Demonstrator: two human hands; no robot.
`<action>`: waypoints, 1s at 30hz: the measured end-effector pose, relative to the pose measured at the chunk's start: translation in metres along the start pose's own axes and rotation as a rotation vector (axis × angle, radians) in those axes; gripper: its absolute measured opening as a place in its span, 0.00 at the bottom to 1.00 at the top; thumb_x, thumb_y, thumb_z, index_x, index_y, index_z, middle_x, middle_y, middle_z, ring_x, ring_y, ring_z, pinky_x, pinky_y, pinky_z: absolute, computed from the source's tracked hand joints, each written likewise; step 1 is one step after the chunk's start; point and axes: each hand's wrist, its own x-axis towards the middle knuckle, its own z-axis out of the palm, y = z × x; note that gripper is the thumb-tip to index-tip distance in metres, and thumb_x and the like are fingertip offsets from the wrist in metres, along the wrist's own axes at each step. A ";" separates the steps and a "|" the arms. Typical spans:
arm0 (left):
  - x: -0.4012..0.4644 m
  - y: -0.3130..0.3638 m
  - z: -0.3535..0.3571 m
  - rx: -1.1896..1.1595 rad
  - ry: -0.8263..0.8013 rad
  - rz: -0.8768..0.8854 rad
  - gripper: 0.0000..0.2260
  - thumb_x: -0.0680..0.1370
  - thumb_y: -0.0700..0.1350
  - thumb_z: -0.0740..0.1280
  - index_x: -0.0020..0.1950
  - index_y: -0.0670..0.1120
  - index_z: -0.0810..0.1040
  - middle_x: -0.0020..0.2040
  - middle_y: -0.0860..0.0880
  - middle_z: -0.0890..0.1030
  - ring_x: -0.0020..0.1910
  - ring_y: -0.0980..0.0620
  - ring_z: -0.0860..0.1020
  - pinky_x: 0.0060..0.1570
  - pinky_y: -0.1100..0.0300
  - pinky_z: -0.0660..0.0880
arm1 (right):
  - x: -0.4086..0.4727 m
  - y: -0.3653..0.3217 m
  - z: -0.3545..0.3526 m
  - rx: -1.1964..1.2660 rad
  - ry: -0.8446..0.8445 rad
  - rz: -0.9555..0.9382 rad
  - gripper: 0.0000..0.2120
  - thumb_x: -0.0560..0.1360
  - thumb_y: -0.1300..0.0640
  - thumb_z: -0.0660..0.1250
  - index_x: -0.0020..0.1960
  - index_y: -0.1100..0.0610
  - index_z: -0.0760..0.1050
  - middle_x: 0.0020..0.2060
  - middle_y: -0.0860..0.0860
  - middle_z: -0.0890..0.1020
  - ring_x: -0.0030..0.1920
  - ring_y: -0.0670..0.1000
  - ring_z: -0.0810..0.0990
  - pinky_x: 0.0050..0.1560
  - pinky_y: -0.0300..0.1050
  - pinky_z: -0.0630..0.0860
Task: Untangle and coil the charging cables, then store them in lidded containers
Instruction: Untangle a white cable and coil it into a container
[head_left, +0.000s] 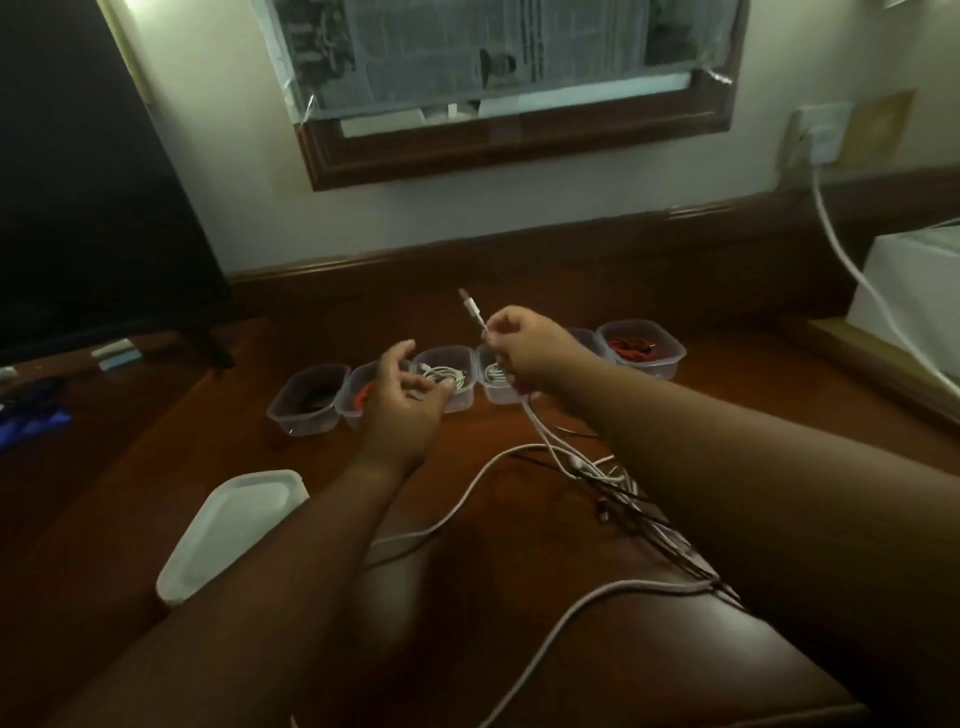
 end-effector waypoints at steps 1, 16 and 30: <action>-0.003 0.009 0.005 -0.020 -0.058 -0.037 0.23 0.79 0.45 0.69 0.71 0.52 0.66 0.52 0.49 0.78 0.47 0.54 0.78 0.41 0.61 0.74 | -0.008 -0.012 -0.009 0.134 -0.048 0.040 0.07 0.82 0.59 0.57 0.49 0.54 0.73 0.33 0.50 0.74 0.33 0.49 0.72 0.34 0.43 0.71; -0.017 0.045 0.082 0.040 -0.094 -0.102 0.08 0.81 0.42 0.65 0.42 0.49 0.77 0.42 0.44 0.82 0.40 0.47 0.80 0.43 0.54 0.77 | -0.094 -0.025 -0.076 -0.258 -0.032 0.090 0.10 0.78 0.65 0.64 0.57 0.56 0.72 0.48 0.56 0.82 0.48 0.55 0.84 0.49 0.49 0.83; 0.014 -0.008 0.019 0.847 -0.425 0.081 0.08 0.74 0.50 0.75 0.50 0.51 0.81 0.50 0.51 0.81 0.51 0.51 0.78 0.46 0.59 0.70 | -0.146 0.095 -0.042 -1.306 -0.376 -0.019 0.18 0.79 0.47 0.64 0.66 0.53 0.72 0.63 0.56 0.72 0.61 0.59 0.73 0.51 0.52 0.72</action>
